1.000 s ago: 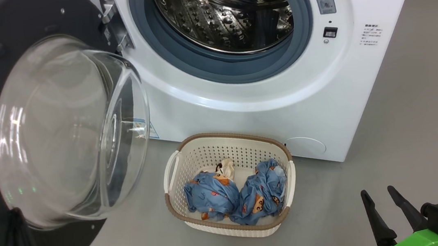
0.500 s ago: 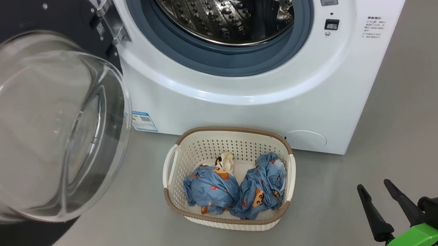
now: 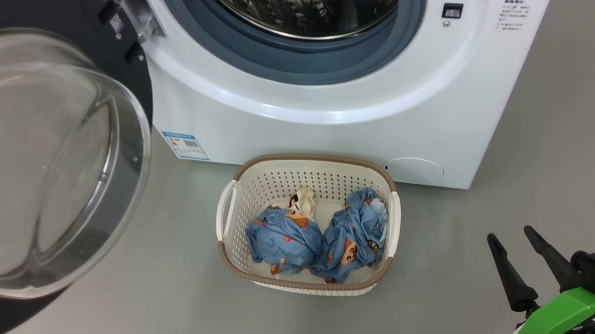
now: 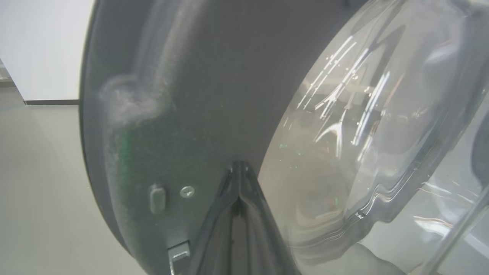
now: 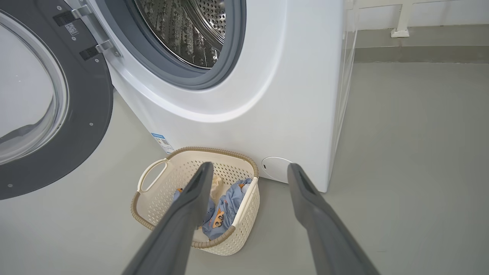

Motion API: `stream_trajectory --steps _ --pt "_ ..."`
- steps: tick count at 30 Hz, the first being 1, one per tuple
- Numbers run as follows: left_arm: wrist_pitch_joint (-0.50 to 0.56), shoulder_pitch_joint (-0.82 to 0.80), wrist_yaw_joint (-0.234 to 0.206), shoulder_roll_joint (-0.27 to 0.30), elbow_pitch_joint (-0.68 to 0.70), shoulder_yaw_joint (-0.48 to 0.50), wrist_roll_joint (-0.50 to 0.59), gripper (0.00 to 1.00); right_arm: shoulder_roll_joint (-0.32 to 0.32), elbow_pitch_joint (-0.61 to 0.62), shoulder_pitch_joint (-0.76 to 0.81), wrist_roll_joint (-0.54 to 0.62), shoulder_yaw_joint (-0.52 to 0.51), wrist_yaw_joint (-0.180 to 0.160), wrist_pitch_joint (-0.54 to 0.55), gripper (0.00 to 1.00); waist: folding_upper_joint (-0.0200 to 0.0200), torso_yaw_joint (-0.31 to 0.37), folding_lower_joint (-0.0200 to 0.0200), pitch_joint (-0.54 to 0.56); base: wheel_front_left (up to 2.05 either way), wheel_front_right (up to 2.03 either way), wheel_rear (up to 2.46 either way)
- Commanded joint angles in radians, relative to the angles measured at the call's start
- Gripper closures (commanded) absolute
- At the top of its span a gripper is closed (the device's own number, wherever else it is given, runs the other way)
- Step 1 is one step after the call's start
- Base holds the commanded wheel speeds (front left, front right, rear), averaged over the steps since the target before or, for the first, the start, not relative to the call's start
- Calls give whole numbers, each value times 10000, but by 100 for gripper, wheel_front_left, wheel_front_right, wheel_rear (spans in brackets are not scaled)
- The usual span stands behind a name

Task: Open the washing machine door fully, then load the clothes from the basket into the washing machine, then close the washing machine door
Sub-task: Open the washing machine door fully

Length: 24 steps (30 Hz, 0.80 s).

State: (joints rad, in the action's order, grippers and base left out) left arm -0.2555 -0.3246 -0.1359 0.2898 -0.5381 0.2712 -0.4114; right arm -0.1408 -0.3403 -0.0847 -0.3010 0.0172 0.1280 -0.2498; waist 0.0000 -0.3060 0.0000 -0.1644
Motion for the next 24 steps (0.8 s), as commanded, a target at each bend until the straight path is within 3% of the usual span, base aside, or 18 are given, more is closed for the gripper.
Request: stream_trajectory --steps 1,14,24 --pt "-62 -465 26 721 -7 545 111 100 -129 237 -229 6 263 27 -120 0 0 33 0 -126 0 0 0" --pt "-62 -2052 800 1291 -1876 1617 423 100 -369 317 -669 38 313 27 -120 0 0 145 0 -977 0 0 0" --pt "-62 -3228 982 1691 -3015 2104 765 100 -515 422 -1024 95 316 27 -120 0 0 237 0 -1666 0 0 0"
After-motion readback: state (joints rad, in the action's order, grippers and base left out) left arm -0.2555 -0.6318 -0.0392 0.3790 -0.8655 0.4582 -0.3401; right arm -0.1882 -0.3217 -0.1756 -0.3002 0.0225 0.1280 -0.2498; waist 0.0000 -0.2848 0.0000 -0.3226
